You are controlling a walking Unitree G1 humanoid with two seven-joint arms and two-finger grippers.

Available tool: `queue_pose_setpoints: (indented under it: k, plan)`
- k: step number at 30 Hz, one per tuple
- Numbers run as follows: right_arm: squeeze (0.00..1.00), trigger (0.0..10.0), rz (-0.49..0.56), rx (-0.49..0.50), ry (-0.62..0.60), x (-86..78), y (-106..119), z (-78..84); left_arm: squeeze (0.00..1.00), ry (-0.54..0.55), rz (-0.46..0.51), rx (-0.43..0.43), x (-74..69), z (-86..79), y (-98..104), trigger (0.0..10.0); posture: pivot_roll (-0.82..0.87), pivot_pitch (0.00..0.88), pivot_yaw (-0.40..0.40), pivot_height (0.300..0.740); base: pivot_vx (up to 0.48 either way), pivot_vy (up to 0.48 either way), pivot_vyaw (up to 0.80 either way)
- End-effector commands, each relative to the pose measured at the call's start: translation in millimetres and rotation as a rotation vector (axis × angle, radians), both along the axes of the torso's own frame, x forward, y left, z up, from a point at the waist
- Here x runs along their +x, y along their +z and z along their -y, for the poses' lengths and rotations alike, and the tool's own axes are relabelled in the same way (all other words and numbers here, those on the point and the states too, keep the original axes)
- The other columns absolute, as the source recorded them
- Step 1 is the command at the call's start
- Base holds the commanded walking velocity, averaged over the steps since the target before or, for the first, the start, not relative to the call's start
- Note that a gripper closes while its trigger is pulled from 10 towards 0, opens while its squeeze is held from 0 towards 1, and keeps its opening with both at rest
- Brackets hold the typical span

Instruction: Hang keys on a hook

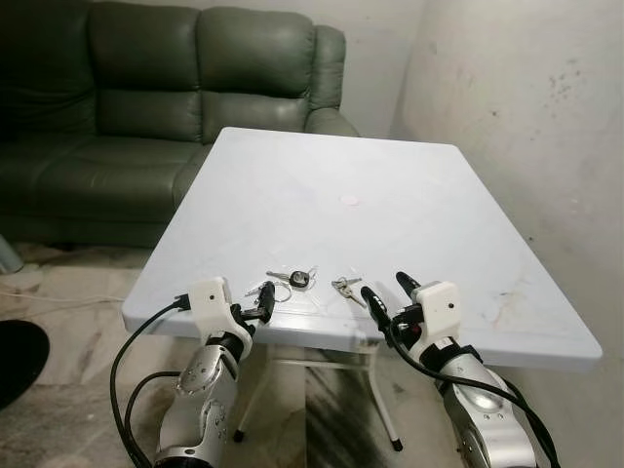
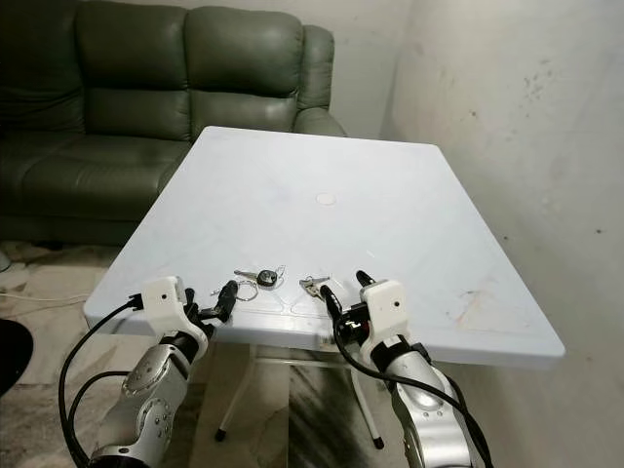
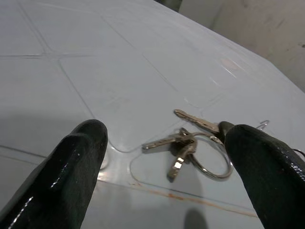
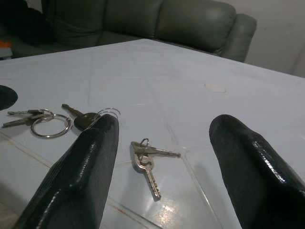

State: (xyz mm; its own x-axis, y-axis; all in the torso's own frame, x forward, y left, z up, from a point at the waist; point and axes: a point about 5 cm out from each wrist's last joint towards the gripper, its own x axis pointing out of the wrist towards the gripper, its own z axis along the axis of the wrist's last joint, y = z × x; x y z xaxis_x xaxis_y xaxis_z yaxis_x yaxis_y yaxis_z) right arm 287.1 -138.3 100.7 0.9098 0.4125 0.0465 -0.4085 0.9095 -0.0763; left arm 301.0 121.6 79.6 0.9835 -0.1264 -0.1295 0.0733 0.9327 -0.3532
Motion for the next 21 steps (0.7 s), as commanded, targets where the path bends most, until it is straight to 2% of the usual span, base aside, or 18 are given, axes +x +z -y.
queue_pose_setpoints:
  k: [1,8,11,21]
  plan:
    - [0.0,10.0,0.0,-0.001,0.008,-0.3,-1.4,-2.9,0.0,-0.001,0.026,0.001,-0.1,0.9,6.0,10.0,0.0,0.0,-0.082,0.74,0.0,0.0,0.0]
    - [0.0,10.0,-0.009,0.0,0.014,0.3,-1.5,-10.9,0.0,-0.056,0.045,0.063,-3.0,6.3,9.8,10.0,0.0,0.014,-0.073,0.74,0.0,0.0,0.0]
    - [0.0,10.0,-0.024,0.002,-0.008,8.2,2.0,-14.2,0.0,-0.099,0.054,0.096,-6.4,11.3,12.8,10.0,0.01,0.033,-0.073,0.74,0.0,0.0,0.0]
    - [0.0,10.0,0.007,-0.015,-0.057,26.9,22.7,-15.1,0.0,-0.172,0.073,0.118,-19.7,21.5,26.8,10.0,0.03,0.116,-0.084,0.74,0.0,0.0,0.0]
